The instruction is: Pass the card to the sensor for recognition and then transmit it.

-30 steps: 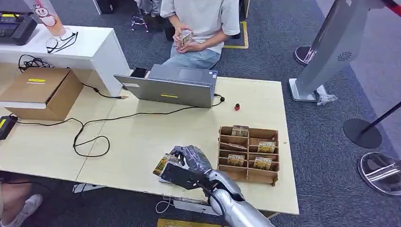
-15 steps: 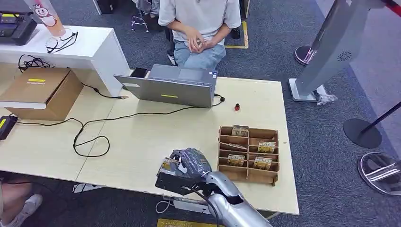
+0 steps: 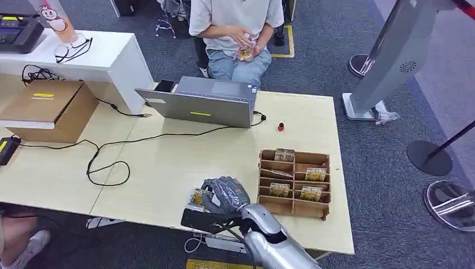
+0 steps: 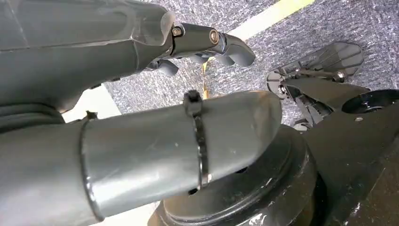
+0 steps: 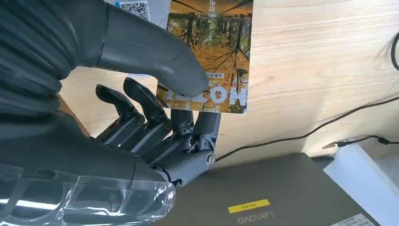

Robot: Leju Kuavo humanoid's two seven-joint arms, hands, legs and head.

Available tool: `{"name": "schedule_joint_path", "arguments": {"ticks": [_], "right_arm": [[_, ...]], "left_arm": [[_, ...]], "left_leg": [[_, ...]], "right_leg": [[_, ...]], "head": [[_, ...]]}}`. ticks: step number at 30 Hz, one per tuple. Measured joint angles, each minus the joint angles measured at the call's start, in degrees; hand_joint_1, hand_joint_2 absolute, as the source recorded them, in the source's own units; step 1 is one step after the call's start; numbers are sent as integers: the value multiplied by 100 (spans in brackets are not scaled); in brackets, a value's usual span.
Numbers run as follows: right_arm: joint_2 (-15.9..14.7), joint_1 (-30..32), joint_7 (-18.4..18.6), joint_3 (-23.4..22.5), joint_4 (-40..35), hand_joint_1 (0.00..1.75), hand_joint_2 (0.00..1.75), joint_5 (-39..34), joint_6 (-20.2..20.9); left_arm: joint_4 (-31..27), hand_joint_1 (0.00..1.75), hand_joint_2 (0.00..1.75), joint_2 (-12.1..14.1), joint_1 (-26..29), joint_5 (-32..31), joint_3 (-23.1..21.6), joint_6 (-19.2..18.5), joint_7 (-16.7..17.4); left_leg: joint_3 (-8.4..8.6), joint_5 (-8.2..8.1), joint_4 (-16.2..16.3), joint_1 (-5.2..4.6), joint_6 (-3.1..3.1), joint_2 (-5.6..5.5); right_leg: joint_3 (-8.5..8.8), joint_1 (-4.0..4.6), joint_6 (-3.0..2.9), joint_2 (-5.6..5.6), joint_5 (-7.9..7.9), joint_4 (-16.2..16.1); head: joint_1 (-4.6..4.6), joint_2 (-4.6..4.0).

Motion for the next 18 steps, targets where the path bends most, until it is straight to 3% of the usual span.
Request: {"name": "schedule_joint_path", "arguments": {"ticks": [18], "right_arm": [[94,-127,210,0,335,175,175,33,-17]], "left_arm": [[0,0,0,-2,-6,22,-96,0,52]], "left_leg": [[0,0,0,0,0,0]], "right_leg": [[0,0,0,0,0,0]], "head": [[0,0]]}}
